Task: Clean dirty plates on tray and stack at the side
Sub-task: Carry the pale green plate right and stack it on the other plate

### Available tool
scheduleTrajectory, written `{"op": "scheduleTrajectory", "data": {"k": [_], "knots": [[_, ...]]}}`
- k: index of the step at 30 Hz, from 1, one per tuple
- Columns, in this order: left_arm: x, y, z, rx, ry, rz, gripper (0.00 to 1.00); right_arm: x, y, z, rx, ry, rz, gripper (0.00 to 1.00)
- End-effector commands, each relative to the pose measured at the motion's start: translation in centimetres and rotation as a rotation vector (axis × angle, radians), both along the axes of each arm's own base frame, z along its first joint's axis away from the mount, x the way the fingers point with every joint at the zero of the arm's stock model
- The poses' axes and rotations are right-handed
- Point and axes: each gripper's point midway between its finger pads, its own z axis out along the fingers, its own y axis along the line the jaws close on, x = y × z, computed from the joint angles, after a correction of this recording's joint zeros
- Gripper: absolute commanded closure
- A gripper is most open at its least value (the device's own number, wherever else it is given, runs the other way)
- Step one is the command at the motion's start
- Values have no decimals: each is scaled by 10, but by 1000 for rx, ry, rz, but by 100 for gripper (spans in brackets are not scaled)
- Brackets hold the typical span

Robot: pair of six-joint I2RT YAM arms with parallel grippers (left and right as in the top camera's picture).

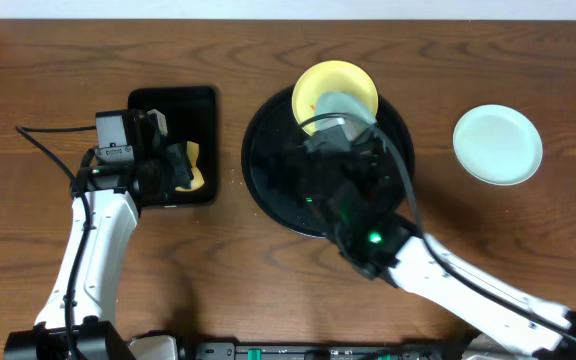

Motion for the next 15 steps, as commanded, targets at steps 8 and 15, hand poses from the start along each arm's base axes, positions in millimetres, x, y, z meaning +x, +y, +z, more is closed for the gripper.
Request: {"op": "scheduleTrajectory", "data": {"k": [8, 15], "knots": [[1, -1, 3, 1, -14, -23, 92, 1, -5, 30, 85, -118, -65, 99], [-1, -1, 2, 0, -3, -23, 92, 7, -41, 49, 403, -85, 19, 99]]}}
